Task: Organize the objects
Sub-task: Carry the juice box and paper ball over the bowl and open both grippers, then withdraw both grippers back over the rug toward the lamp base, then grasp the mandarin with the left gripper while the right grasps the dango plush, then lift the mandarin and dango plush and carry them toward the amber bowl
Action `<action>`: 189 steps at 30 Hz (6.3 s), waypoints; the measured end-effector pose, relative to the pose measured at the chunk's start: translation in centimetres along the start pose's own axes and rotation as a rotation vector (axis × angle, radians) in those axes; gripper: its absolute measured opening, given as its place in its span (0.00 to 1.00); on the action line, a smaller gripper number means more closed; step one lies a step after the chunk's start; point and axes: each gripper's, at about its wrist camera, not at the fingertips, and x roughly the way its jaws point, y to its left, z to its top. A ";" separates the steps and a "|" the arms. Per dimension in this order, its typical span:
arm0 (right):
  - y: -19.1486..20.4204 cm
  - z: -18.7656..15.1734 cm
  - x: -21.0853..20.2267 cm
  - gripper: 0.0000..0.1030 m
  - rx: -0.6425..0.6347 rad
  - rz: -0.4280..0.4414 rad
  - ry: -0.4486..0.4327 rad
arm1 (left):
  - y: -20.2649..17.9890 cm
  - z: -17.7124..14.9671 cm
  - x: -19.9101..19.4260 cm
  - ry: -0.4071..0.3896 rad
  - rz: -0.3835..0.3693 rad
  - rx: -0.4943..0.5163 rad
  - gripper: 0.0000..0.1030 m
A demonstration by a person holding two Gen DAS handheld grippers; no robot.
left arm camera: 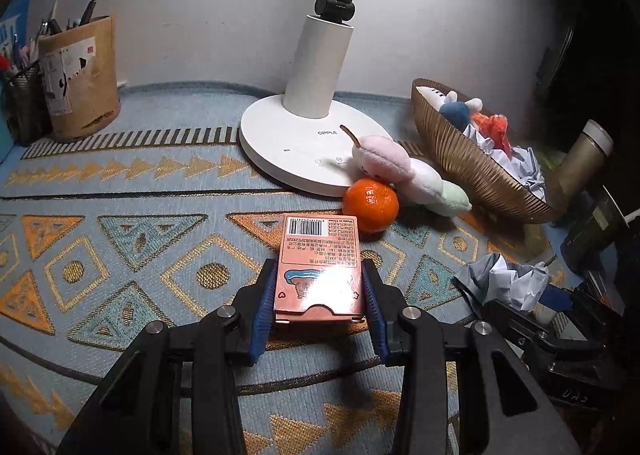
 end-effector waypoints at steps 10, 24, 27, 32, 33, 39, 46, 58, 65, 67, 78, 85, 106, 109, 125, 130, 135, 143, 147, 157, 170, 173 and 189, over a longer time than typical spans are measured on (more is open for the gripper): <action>0.3 -0.6 -2.6 0.51 -0.023 0.033 -0.083 | -0.7 -0.3 -0.8 -0.037 0.007 0.031 0.36; -10.3 9.6 -8.8 0.50 0.211 -0.013 -0.268 | -13.6 9.0 -2.0 -0.129 -0.182 0.261 0.36; -13.4 12.4 -5.9 0.50 0.324 0.015 -0.230 | -16.1 11.3 0.5 -0.129 -0.204 0.294 0.36; -16.0 16.1 -1.7 0.51 0.409 0.037 -0.181 | -18.0 14.5 4.8 -0.126 -0.243 0.290 0.36; -16.1 16.7 -1.0 0.53 0.409 0.033 -0.178 | -18.2 15.0 5.7 -0.120 -0.253 0.289 0.39; -16.5 17.2 0.1 0.67 0.399 0.031 -0.171 | -17.1 15.5 7.3 -0.074 -0.283 0.250 0.50; -14.0 13.8 -3.2 0.67 0.384 0.064 -0.148 | -13.7 13.5 1.5 -0.118 -0.269 0.228 0.50; -4.8 2.3 -5.2 0.78 0.202 0.119 -0.069 | -1.7 3.3 -7.1 -0.205 0.008 0.078 0.85; -2.4 -0.3 -2.2 0.78 0.117 0.061 -0.058 | 2.5 -1.0 -3.3 -0.113 0.053 -0.015 0.85; -1.8 -0.4 -2.4 0.78 0.085 0.037 -0.075 | 3.1 -1.3 -2.3 -0.056 0.051 -0.041 0.85; 0.5 1.2 -0.9 0.75 -0.032 0.053 -0.054 | 1.2 -1.4 -2.0 -0.032 0.061 0.041 0.85; 2.9 5.1 1.8 0.61 -0.197 0.058 -0.063 | -1.5 1.6 0.7 0.026 0.073 0.244 0.82; 2.3 7.1 2.1 0.25 -0.038 0.152 -0.054 | -2.4 2.8 3.7 0.065 0.011 0.327 0.79; 1.2 6.5 1.5 0.25 0.005 0.251 -0.044 | -2.9 3.8 4.9 0.077 0.004 0.294 0.69; -0.8 3.0 1.6 0.66 0.179 0.498 0.138 | 4.6 2.4 -2.2 -0.026 0.160 0.153 0.33; 0.1 4.4 4.4 0.67 0.341 0.496 0.194 | 8.9 2.2 -2.9 -0.062 0.147 0.010 0.33; 1.0 7.7 6.8 0.69 0.377 0.391 0.187 | 10.2 1.5 -2.8 -0.067 0.085 -0.049 0.33; 6.1 8.1 7.7 0.86 0.085 0.153 0.112 | 9.5 1.4 -2.9 -0.078 0.087 -0.025 0.33; 7.3 6.8 7.0 0.67 -0.054 0.133 0.079 | 9.1 1.4 -3.0 -0.079 0.089 -0.015 0.33; 7.8 0.4 1.2 0.68 -0.597 0.320 0.209 | 6.2 -0.5 -4.7 0.039 -0.080 -0.032 0.34; -2.6 0.7 0.1 0.95 0.172 0.317 0.298 | 4.4 -2.8 -4.6 0.010 -0.062 0.051 0.34; -2.4 1.4 1.0 0.95 0.343 0.431 0.282 | 4.2 -2.8 -4.6 0.005 -0.054 0.063 0.34; 8.9 3.3 1.7 0.95 -0.175 0.037 0.159 | 5.0 -2.7 -4.4 0.008 -0.051 0.021 0.35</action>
